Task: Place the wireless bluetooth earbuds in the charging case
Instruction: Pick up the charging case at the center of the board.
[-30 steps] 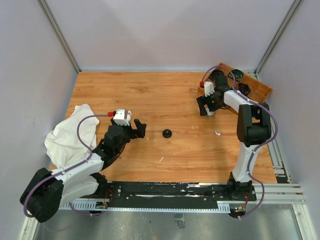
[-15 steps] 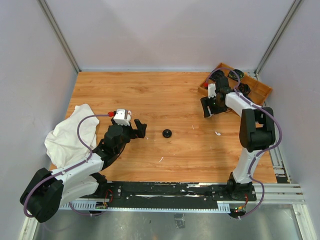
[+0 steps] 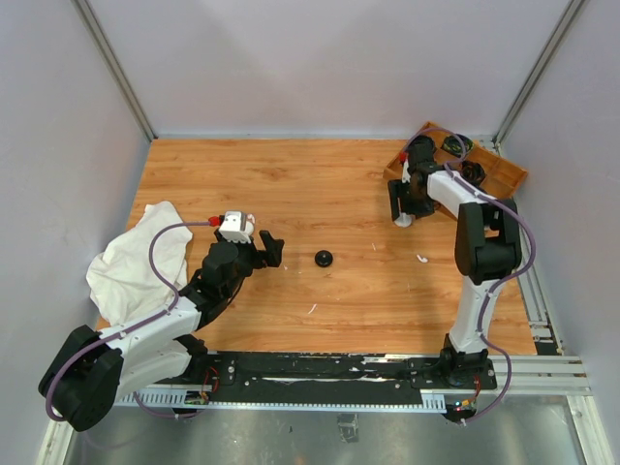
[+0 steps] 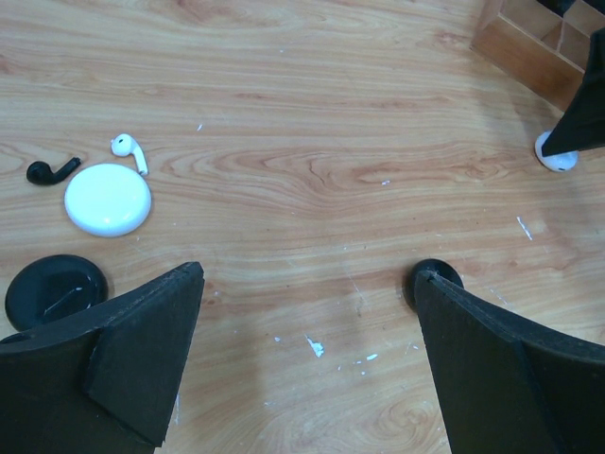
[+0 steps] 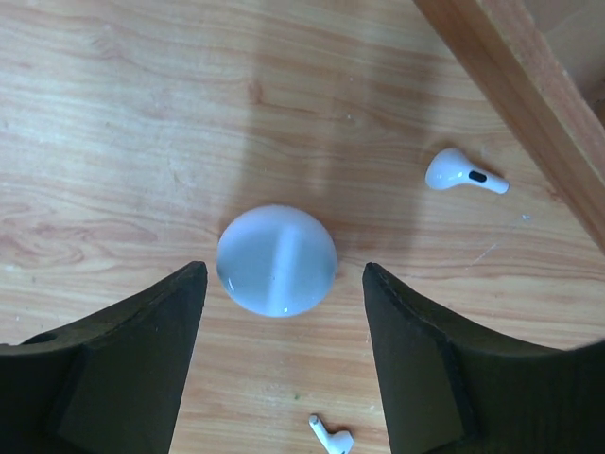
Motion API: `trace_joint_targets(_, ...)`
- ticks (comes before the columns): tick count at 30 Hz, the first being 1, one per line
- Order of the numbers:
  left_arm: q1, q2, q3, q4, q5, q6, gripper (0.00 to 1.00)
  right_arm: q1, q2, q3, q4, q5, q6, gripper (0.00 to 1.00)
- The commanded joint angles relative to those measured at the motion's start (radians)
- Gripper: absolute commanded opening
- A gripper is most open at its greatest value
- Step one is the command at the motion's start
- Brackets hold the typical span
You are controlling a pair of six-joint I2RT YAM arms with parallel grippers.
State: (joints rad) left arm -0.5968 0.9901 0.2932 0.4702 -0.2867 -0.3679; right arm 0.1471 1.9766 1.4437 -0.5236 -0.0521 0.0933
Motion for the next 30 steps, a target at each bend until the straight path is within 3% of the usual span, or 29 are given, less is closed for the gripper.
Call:
trace_joint_targets(1,0.006,-0.001,-0.005,0.030,-0.015,-0.004,0.99,0.019,0.058,0.064,-0.051,0.052,0.057,0.67)
trace_joint_targets(17,0.006,0.001,-0.016,0.061,0.019,-0.007,0.99,0.037,0.148,0.129,-0.097,0.070,0.041,0.59)
trace_joint_targets(19,0.006,0.004,-0.013,0.059,0.025,-0.008,0.99,0.041,0.150,0.139,-0.112,0.074,0.039,0.54)
trace_joint_targets(30,0.006,0.019,-0.010,0.083,0.105,-0.041,0.99,0.114,0.013,0.074,-0.074,0.103,0.073,0.44)
